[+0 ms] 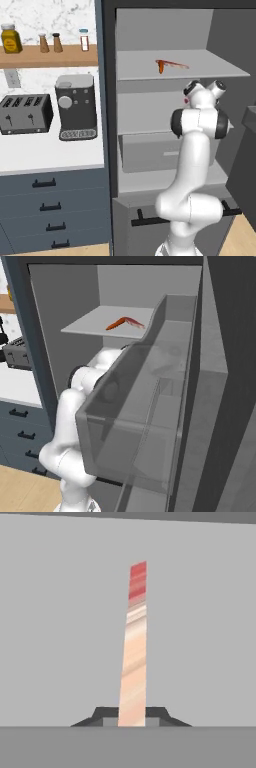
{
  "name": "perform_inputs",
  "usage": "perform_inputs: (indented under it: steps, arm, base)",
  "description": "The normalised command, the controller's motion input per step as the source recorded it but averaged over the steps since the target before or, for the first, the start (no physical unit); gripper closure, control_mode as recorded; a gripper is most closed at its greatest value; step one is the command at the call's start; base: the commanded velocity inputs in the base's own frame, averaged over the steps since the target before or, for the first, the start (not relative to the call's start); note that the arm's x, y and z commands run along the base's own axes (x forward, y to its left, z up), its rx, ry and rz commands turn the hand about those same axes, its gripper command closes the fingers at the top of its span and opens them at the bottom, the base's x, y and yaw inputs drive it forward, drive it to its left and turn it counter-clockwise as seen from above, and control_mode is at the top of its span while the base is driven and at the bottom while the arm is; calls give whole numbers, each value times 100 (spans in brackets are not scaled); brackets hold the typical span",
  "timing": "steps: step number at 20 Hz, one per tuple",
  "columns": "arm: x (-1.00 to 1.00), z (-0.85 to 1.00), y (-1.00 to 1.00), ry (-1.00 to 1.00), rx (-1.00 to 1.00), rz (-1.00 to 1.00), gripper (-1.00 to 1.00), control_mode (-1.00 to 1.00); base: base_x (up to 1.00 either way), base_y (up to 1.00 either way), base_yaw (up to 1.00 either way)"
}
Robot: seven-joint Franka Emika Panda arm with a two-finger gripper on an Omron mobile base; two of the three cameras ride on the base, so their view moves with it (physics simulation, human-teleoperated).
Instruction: Place one carrot and one steak in each tupperware on the nearby counter, to pack two identical lunches.
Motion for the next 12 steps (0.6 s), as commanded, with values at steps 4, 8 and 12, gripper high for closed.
perform_inputs:
  steps: [4,8,12]
  arm:
    - [-27,-18,74,0,-19,0,100,-100]
    - [-30,-8,56,0,-9,0,100,-100]
    - [-30,20,17,-2,-7,0,100,-100]
  base:
    - [0,0,0]
    - [0,0,0]
    - [0,0,0]
